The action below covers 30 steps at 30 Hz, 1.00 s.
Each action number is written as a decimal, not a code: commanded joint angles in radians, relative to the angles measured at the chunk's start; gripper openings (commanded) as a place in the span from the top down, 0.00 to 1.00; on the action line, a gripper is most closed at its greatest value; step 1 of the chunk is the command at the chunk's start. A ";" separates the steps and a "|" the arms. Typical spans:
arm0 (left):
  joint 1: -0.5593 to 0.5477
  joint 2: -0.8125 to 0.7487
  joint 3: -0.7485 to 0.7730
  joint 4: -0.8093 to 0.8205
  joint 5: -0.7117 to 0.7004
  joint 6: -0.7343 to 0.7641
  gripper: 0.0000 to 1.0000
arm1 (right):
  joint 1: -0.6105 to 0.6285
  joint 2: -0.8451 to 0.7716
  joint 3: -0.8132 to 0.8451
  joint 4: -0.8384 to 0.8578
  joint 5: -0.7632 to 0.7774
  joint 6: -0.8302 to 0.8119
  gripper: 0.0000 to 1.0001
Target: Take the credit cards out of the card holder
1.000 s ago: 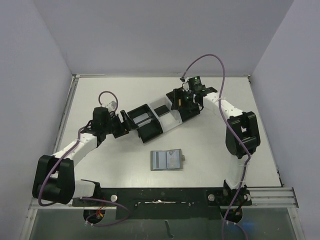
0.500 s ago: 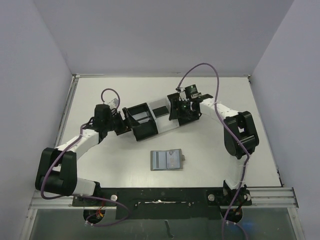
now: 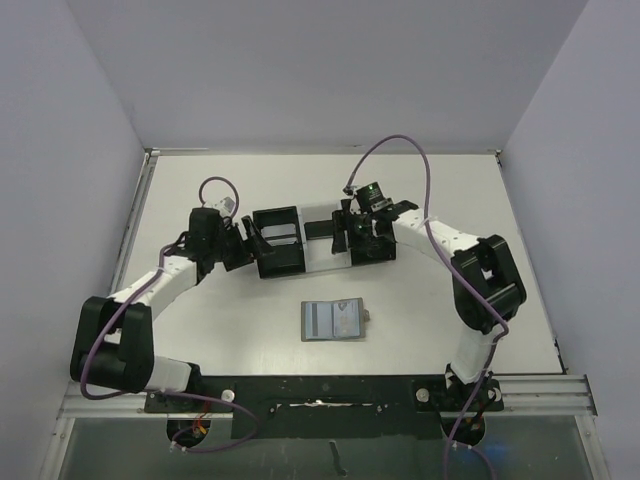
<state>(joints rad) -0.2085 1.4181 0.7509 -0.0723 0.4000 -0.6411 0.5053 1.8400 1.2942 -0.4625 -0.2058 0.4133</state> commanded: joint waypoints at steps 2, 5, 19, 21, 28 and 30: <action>0.001 -0.139 0.044 -0.117 -0.182 0.044 0.26 | 0.007 -0.176 -0.015 -0.026 0.141 0.038 0.32; -0.005 -0.221 0.022 -0.132 -0.217 0.029 0.26 | 0.007 -0.261 -0.069 -0.027 0.178 0.065 0.32; -0.458 -0.271 -0.138 0.214 -0.162 -0.239 0.42 | 0.250 -0.607 -0.575 0.268 0.098 0.470 0.52; -0.486 -0.237 -0.150 0.239 -0.170 -0.264 0.44 | 0.257 -0.617 -0.628 0.282 0.089 0.506 0.57; -0.545 -0.095 -0.145 0.370 -0.137 -0.310 0.52 | 0.239 -0.595 -0.740 0.316 0.073 0.511 0.75; -0.552 -0.040 -0.138 0.423 -0.102 -0.323 0.53 | 0.232 -0.570 -0.751 0.337 0.048 0.495 0.82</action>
<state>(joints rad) -0.7418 1.3052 0.5797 0.1753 0.2501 -0.9253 0.7509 1.2514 0.5510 -0.2283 -0.1230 0.9047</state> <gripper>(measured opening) 0.483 0.224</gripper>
